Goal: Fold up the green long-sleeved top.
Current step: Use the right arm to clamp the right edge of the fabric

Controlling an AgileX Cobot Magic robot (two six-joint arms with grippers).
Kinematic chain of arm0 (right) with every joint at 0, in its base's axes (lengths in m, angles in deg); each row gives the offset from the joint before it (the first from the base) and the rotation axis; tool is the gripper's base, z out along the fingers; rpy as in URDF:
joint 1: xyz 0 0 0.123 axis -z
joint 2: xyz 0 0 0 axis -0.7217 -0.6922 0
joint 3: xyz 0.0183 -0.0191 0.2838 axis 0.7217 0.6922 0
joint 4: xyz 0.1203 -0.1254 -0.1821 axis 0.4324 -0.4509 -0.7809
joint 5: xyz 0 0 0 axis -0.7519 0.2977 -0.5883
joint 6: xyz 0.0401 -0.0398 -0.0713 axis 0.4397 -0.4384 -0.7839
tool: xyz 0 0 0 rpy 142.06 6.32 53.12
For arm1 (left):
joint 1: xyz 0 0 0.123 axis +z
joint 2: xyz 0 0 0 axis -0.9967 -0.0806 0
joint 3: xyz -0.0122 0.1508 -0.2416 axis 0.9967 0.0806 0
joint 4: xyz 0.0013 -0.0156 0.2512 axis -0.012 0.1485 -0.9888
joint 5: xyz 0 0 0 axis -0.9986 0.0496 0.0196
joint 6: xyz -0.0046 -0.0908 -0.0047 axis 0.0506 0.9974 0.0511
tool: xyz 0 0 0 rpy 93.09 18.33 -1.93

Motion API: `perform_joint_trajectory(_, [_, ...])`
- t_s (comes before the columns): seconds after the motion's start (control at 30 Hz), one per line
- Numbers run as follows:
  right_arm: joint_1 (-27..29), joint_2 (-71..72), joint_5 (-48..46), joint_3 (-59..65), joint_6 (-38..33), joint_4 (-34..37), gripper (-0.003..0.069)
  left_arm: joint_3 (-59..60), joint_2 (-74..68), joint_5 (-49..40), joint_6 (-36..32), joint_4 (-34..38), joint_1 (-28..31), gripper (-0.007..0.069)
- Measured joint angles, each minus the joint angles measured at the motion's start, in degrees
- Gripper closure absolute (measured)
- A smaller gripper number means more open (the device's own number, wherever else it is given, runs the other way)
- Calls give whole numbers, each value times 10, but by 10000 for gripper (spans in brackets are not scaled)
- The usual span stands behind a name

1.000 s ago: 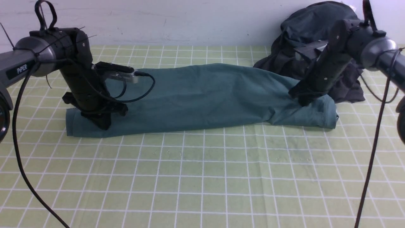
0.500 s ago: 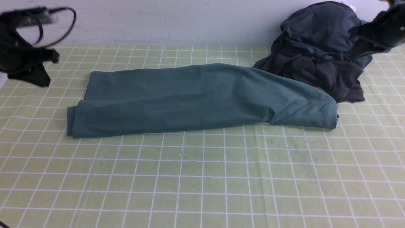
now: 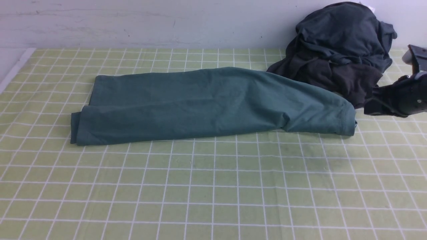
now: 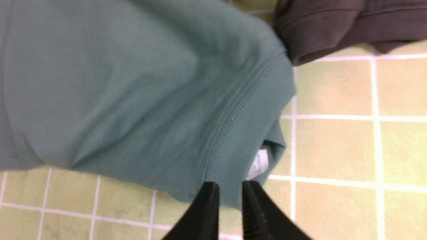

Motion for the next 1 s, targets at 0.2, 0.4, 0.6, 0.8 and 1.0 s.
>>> perform_joint_trajectory(0.2, [-20, -97, -82, -126, 129, -100, 277, 163, 185, 68, 13, -10, 0, 627])
perform_joint_trajectory(0.4, [-36, -175, -169, -247, 273, -196, 139, 238, 287, 39, 37, -28, 0, 627])
perform_joint_trajectory(0.6, [-71, -220, -214, -313, 294, -211, 233, 263, 270, 19, 41, -40, 0, 627])
perform_joint_trajectory(0.8, [-83, -235, -269, -371, 285, -211, 566, 265, 232, 28, 43, -41, 0, 627])
perform_joint_trajectory(1.0, [-82, -206, -288, -446, 260, -238, 645, 265, 219, 52, 41, -41, 0, 627])
